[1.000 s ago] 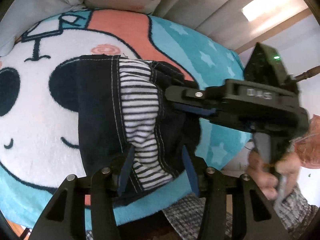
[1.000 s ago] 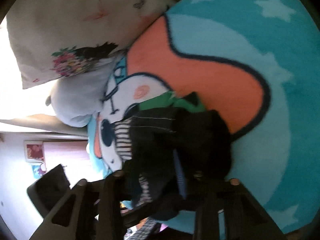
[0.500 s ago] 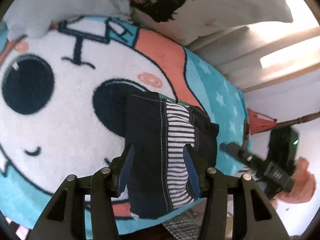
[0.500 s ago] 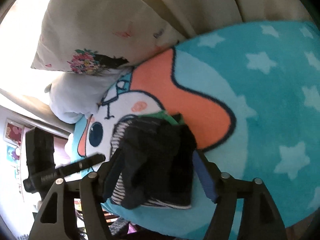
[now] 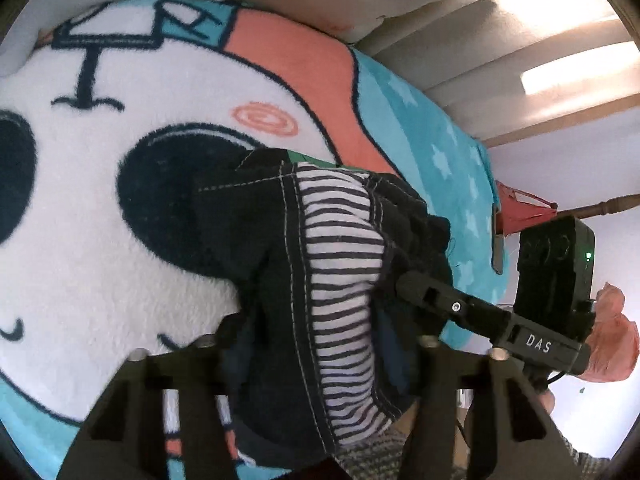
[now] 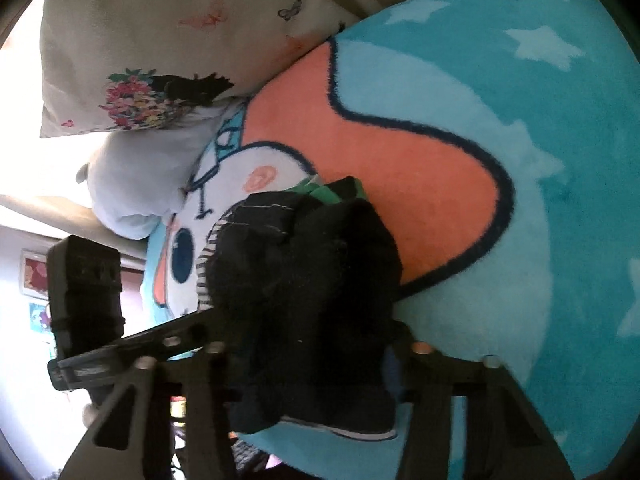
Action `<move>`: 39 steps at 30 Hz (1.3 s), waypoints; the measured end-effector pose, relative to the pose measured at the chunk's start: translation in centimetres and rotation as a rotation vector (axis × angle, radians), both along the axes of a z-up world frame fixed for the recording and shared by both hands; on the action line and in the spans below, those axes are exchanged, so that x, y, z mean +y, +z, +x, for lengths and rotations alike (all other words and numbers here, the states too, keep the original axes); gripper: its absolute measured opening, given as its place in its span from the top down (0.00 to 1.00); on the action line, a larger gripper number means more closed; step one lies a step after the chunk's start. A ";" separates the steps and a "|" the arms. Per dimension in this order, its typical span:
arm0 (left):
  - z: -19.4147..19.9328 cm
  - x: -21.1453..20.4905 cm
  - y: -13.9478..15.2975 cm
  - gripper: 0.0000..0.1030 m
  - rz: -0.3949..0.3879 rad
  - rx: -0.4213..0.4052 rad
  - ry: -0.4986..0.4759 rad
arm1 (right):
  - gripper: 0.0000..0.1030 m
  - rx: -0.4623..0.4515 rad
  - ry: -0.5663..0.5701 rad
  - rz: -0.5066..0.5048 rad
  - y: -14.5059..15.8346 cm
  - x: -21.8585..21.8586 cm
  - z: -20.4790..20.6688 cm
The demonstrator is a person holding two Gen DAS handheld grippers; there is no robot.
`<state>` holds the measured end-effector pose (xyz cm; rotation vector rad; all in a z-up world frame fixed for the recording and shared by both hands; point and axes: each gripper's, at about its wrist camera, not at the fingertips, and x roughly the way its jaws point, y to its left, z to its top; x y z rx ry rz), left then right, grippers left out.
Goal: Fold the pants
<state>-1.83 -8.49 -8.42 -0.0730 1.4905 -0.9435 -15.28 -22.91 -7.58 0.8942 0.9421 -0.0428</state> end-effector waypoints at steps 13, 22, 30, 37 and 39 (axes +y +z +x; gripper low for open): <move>4.0 1.8 4.8 0.55 -0.043 -0.079 0.104 | 0.61 -0.103 0.085 -0.104 6.3 1.4 4.4; 8.9 -0.1 3.9 0.55 0.024 -0.126 0.152 | 0.61 -0.081 0.065 -0.122 5.8 0.5 10.2; 10.3 -1.1 1.7 0.54 0.092 -0.145 0.162 | 0.56 -0.037 0.037 -0.102 3.3 -0.5 12.2; 10.3 0.7 2.5 0.52 0.045 -0.104 0.184 | 0.35 -0.004 0.000 -0.099 2.5 -1.7 11.7; 10.2 2.0 3.7 0.52 0.023 -0.118 0.203 | 0.35 -0.027 -0.013 -0.126 3.8 -2.0 10.7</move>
